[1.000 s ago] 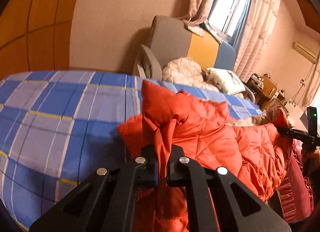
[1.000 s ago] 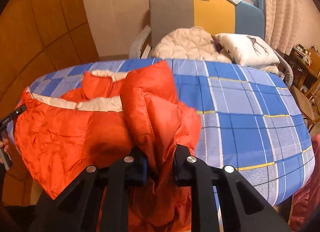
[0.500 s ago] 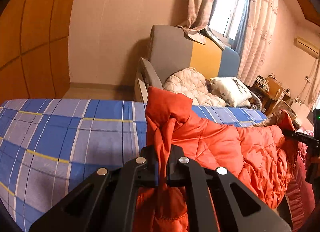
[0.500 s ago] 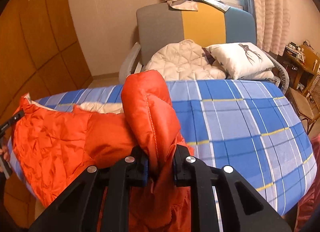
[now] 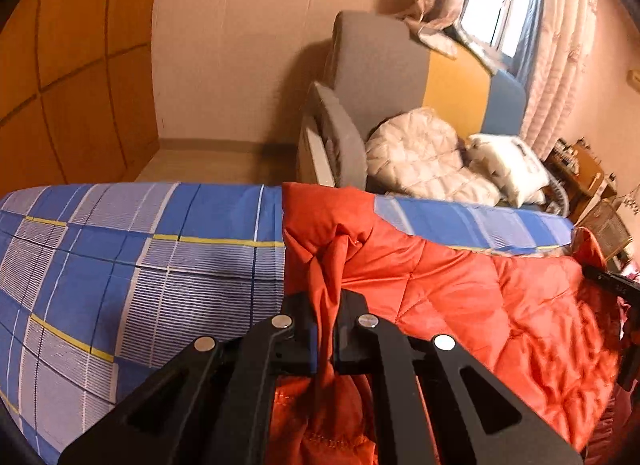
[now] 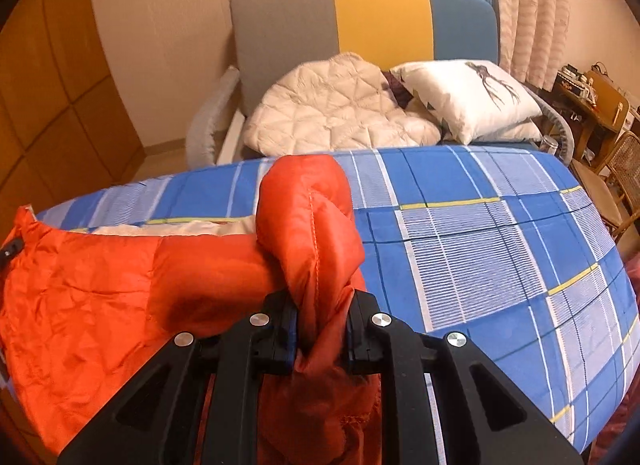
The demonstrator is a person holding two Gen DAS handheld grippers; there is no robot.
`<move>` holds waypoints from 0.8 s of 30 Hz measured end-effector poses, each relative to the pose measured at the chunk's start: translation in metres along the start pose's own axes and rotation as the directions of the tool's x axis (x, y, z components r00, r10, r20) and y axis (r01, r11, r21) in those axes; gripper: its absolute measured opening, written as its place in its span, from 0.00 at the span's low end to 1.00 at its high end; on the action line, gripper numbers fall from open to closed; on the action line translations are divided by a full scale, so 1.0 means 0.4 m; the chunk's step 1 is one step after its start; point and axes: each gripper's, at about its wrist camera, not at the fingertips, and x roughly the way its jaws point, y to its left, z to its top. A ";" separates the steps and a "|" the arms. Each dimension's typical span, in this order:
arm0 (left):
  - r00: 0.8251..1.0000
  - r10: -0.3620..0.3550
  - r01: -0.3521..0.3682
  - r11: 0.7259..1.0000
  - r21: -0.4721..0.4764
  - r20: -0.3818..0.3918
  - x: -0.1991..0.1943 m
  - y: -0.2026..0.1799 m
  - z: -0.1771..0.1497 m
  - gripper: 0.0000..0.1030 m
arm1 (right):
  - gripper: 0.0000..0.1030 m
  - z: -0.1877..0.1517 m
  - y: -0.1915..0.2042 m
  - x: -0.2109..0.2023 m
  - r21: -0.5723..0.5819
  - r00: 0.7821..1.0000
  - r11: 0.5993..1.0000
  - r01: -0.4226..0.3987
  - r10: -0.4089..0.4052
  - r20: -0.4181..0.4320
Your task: Fold large clothes
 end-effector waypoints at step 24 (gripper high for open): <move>0.990 0.139 -0.139 0.986 -0.096 -0.003 -0.017 0.022 -0.025 0.51 | 0.57 -0.002 -0.005 0.009 0.022 0.997 0.997 0.070 -0.070 -0.014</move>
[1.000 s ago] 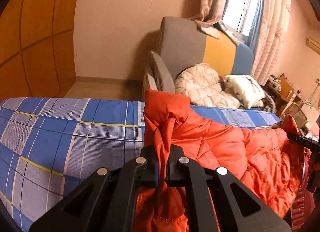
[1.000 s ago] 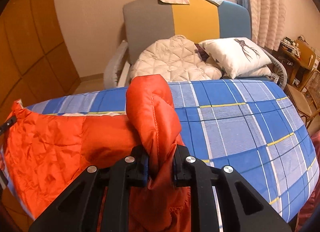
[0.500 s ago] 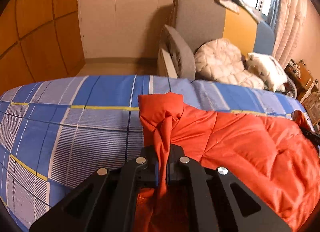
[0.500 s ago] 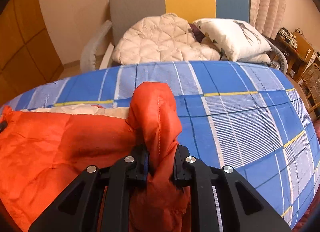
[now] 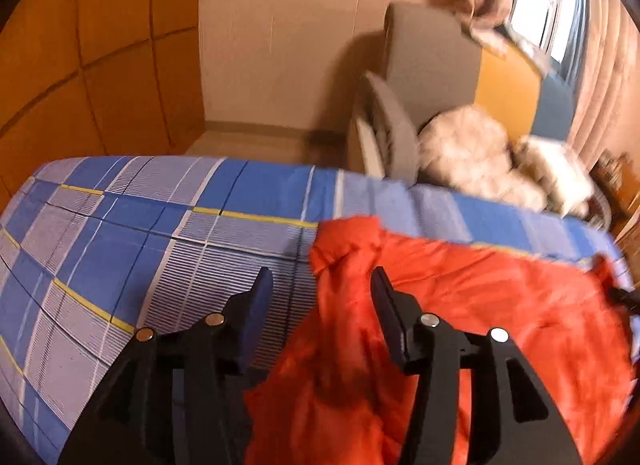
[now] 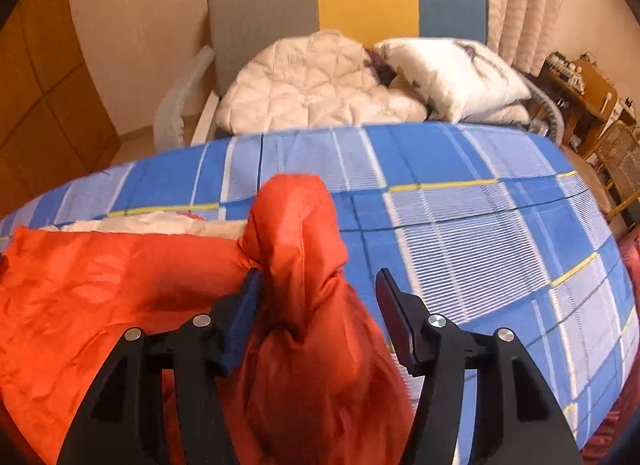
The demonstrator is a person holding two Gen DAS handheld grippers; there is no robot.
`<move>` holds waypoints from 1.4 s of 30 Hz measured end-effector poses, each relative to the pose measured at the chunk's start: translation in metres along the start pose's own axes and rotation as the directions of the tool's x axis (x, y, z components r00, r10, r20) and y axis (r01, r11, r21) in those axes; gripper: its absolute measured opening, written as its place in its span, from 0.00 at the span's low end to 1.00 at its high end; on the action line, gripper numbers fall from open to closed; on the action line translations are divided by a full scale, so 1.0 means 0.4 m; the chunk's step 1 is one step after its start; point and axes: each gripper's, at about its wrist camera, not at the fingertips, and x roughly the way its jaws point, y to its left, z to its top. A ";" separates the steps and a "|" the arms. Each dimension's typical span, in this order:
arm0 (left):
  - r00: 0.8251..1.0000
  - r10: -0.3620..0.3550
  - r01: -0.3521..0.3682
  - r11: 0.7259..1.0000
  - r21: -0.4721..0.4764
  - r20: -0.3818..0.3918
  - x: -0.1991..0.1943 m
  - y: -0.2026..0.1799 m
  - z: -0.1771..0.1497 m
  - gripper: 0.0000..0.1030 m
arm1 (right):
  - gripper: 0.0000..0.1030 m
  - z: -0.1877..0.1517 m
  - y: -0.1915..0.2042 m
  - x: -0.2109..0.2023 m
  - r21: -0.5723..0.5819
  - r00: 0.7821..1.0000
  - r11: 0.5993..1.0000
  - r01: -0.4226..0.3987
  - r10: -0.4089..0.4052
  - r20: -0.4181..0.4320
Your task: Fold large clothes
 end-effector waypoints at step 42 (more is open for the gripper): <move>0.988 -0.148 0.152 0.985 0.081 -0.051 -0.154 -0.241 -0.267 0.53 | 0.70 -0.247 0.110 -0.118 -0.077 0.996 0.993 -0.094 0.093 -0.020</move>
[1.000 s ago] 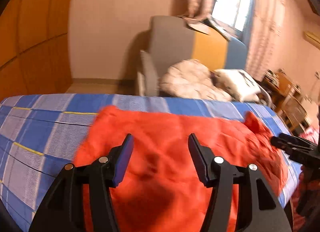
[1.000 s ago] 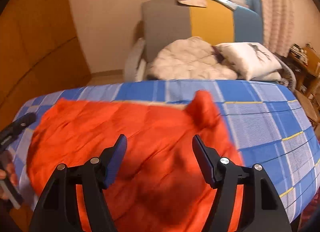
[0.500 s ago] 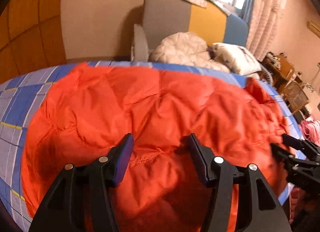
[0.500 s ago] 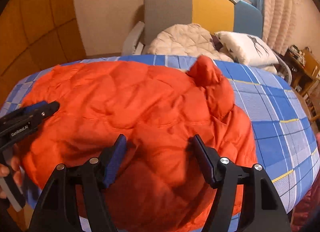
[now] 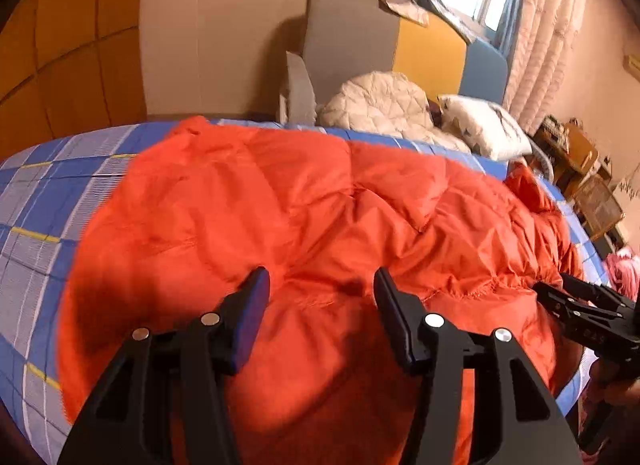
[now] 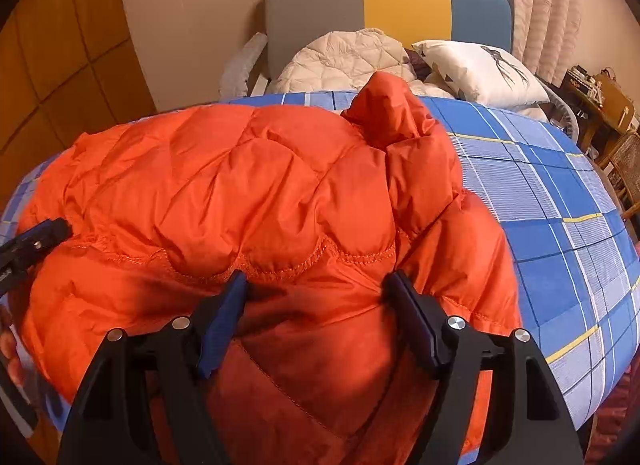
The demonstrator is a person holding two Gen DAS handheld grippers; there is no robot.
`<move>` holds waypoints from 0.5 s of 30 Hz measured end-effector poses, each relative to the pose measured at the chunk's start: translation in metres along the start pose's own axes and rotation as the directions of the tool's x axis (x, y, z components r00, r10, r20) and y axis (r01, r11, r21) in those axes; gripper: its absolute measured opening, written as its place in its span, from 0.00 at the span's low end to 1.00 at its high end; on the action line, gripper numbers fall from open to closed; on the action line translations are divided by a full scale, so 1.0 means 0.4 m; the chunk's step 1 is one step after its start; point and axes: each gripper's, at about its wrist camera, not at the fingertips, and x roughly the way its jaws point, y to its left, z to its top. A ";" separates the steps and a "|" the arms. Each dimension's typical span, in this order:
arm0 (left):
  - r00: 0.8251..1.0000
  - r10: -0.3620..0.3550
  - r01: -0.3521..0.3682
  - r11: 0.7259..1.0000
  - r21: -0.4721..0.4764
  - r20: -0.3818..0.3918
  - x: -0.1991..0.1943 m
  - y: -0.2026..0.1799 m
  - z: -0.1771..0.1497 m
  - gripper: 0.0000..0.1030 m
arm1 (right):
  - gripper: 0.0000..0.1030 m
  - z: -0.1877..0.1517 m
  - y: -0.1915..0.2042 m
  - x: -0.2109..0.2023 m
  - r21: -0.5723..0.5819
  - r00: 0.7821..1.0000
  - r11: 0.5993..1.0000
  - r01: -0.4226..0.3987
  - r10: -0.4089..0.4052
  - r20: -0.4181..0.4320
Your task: Fold large clothes
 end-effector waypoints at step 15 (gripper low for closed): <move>0.993 0.114 -0.102 0.942 -0.321 0.019 -0.156 0.414 -0.124 0.65 | 0.70 -0.005 0.142 -0.117 -0.086 0.991 0.991 -0.101 0.108 0.073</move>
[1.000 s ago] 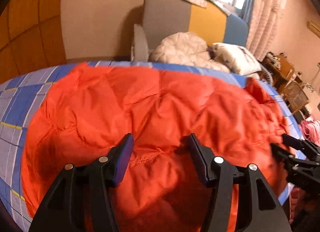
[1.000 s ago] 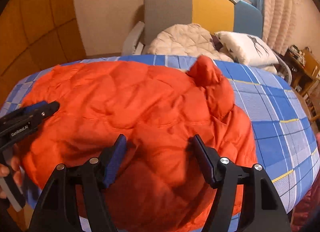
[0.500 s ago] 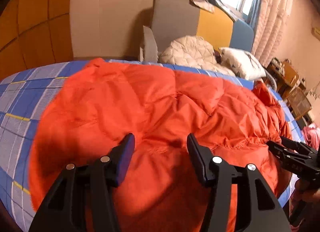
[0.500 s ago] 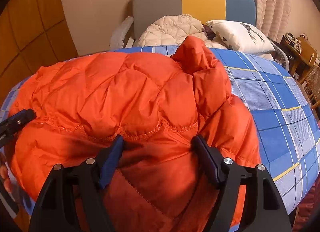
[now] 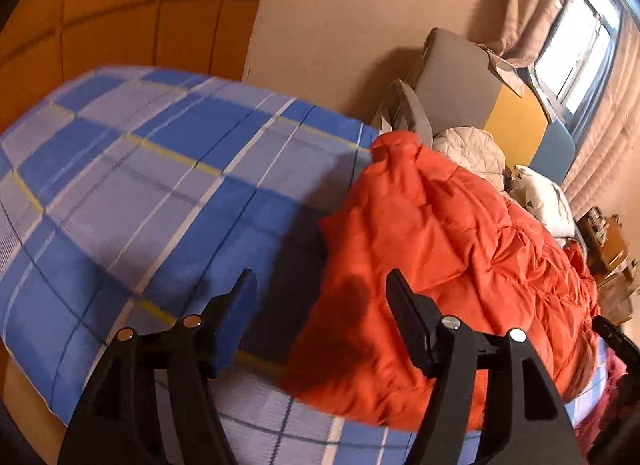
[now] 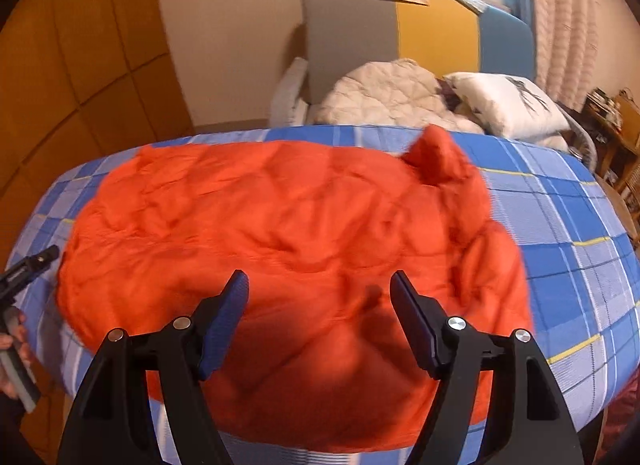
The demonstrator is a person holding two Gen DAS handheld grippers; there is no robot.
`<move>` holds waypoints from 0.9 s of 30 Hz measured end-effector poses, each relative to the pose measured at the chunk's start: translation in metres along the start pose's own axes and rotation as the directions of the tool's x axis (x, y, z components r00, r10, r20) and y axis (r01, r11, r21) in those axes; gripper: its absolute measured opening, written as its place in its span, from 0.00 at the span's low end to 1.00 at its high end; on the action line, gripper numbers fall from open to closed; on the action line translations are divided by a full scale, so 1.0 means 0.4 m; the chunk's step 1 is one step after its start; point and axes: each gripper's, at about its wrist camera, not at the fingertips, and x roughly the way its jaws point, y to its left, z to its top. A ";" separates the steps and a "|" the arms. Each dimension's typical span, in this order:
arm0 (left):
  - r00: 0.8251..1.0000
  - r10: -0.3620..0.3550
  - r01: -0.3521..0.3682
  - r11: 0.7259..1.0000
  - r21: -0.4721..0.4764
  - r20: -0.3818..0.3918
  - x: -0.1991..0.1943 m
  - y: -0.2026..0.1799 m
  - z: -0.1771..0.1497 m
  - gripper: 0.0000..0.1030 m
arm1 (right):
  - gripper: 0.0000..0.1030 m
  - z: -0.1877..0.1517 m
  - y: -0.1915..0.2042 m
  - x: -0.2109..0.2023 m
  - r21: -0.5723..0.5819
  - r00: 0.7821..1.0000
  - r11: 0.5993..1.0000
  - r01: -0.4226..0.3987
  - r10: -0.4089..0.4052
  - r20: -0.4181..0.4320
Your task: Fold large clothes
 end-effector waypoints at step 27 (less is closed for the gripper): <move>0.984 -0.176 0.165 0.966 0.197 0.041 -0.065 -0.281 0.000 0.63 | 0.71 -0.014 -0.113 0.006 0.077 0.999 0.996 0.046 -0.046 -0.003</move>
